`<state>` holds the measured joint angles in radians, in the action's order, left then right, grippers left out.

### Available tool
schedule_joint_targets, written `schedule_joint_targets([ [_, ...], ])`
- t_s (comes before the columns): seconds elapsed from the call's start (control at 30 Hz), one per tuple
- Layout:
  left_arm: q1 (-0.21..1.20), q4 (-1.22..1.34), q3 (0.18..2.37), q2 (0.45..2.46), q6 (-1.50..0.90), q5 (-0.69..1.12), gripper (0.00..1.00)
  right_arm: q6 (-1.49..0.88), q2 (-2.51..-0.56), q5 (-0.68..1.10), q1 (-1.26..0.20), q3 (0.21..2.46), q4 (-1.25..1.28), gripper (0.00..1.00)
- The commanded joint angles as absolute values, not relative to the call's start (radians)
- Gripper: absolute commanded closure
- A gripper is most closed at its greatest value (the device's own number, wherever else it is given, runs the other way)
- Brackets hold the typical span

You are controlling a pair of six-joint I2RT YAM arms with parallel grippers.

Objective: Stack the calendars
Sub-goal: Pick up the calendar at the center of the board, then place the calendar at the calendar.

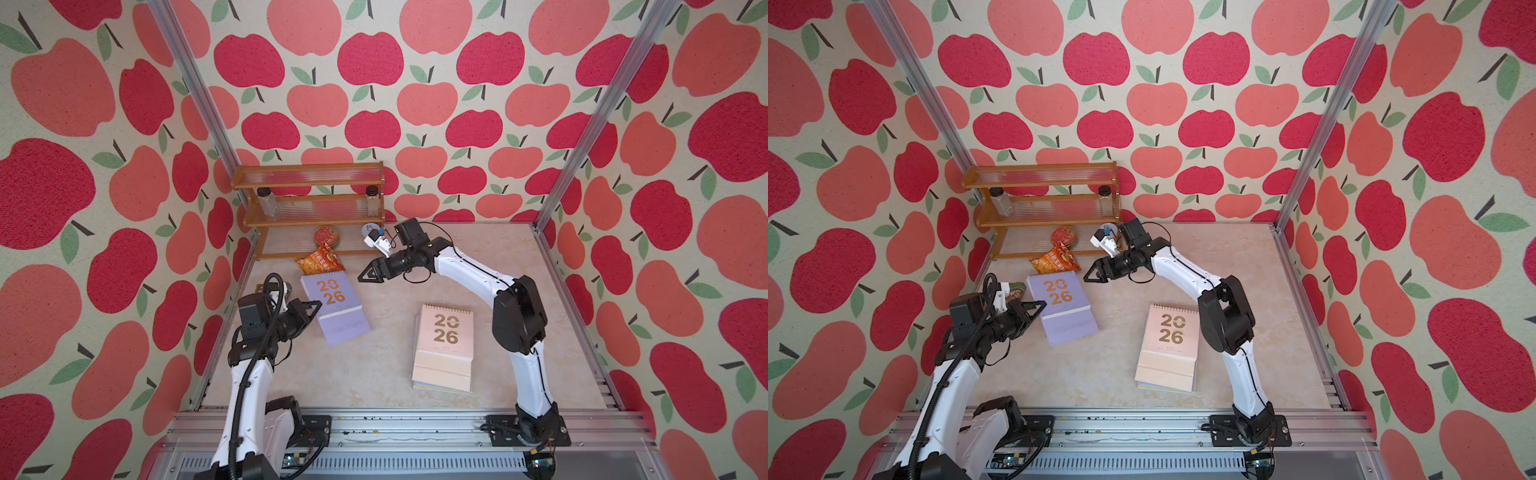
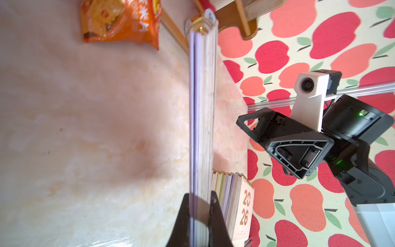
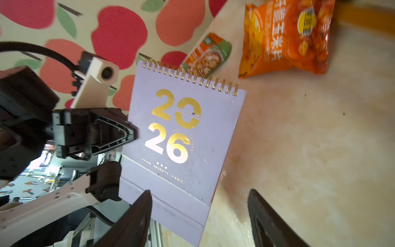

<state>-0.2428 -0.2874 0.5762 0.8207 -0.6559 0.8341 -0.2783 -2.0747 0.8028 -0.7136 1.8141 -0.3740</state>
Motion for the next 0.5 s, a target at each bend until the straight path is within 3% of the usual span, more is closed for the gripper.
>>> schedule_joint_targets([
  [0.0, -0.223, -0.266, 0.632, 0.794, -0.678, 0.919, 1.0, -0.419, -2.021, 0.908, -0.665, 1.703, -0.159, 0.23],
  [0.17, -0.14, -0.254, 0.703, 0.802, -0.663, 0.934, 1.0, -0.312, -1.904, 0.794, -0.651, 1.632, -0.26, 0.18],
  [0.33, -0.022, -0.232, 0.762, 0.816, -0.641, 0.927, 1.0, -0.351, -1.778, 0.727, -0.645, 1.467, -0.16, 0.01],
  [0.47, 0.064, -0.223, 0.795, 0.831, -0.621, 0.9, 1.0, -0.434, -1.686, 0.716, -0.635, 1.311, -0.04, 0.05],
])
